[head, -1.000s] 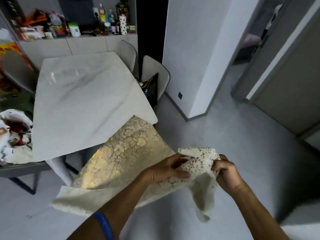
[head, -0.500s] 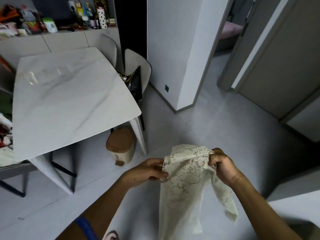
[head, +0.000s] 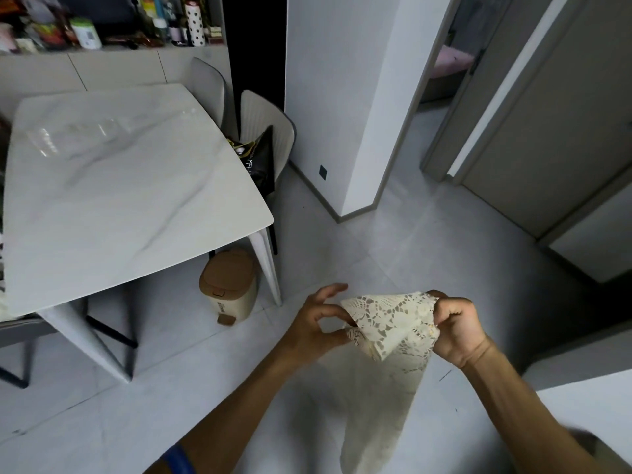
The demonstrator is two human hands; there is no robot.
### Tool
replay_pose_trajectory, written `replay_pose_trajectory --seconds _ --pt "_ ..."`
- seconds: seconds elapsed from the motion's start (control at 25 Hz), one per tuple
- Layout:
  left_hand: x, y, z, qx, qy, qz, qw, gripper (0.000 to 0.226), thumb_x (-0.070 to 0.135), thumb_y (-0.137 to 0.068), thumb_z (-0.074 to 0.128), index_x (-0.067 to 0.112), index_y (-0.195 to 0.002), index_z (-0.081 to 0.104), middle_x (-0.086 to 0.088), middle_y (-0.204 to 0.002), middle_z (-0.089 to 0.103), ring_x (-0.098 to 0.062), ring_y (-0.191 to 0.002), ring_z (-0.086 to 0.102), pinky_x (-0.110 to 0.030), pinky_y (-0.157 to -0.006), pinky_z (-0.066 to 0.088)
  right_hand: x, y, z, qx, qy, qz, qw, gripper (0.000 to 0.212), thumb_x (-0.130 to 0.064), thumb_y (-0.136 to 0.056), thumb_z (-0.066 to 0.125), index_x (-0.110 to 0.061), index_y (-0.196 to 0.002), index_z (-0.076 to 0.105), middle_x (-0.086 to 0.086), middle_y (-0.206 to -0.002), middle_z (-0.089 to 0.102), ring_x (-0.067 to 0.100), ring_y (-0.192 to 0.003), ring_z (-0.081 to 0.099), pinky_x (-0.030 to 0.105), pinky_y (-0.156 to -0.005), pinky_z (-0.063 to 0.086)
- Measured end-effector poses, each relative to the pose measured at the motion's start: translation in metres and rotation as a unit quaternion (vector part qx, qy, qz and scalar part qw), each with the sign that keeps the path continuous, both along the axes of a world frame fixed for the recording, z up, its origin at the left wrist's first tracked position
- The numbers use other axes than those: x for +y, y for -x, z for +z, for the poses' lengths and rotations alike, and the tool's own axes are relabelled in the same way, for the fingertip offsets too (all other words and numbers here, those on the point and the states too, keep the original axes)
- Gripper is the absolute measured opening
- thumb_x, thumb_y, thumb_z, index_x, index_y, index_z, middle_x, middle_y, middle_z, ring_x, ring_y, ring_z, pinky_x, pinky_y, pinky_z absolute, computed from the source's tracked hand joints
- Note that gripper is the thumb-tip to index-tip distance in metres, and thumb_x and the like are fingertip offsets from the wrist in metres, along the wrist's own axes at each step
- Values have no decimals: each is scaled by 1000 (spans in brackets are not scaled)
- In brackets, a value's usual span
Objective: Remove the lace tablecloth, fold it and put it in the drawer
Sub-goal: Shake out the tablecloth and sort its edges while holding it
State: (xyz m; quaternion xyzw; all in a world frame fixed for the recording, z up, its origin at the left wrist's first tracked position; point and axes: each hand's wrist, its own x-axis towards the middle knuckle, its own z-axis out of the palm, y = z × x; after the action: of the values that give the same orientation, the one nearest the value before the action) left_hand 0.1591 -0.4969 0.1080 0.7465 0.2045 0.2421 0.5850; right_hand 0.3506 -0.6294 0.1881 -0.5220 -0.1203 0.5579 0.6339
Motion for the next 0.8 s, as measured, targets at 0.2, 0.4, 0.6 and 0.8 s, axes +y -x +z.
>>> replay_pose_trajectory --seconds 0.2,0.4,0.6,0.8 --pt "1 2 15 -32 157 -28 987 10 16 -71 78 9 -78 77 -5 -85 74 -17 -83 67 -30 -79 51 -6 -19 -8 3 -25 -17 1000 35 -12 -43 52 -2 -71 72 13 -68 70 28 -67 67 35 -68 54" --pt "-3 13 23 -46 103 52 992 31 36 -77 73 7 -70 65 0 -62 51 -12 -58 43 -28 -57 35 -3 -16 -5 -265 9 -18 964 20 -3 -66 51 -5 -83 61 9 -79 62 19 -70 59 34 -64 42" --pt "-9 19 38 3 -99 54 994 18 32 -83 70 26 -68 61 20 -63 59 5 -60 54 -14 -60 41 5 28 17 -742 -79 219 629 61 -27 -78 64 -33 -136 45 -13 -149 40 4 -137 36 21 -107 30" --pt "-2 38 42 31 -171 52 983 16 27 -85 72 13 -78 70 15 -69 60 -1 -63 57 -20 -60 45 29 62 16 -845 -39 195 497 29 -30 -80 73 -23 -108 68 -3 -115 69 22 -109 61 34 -89 43"
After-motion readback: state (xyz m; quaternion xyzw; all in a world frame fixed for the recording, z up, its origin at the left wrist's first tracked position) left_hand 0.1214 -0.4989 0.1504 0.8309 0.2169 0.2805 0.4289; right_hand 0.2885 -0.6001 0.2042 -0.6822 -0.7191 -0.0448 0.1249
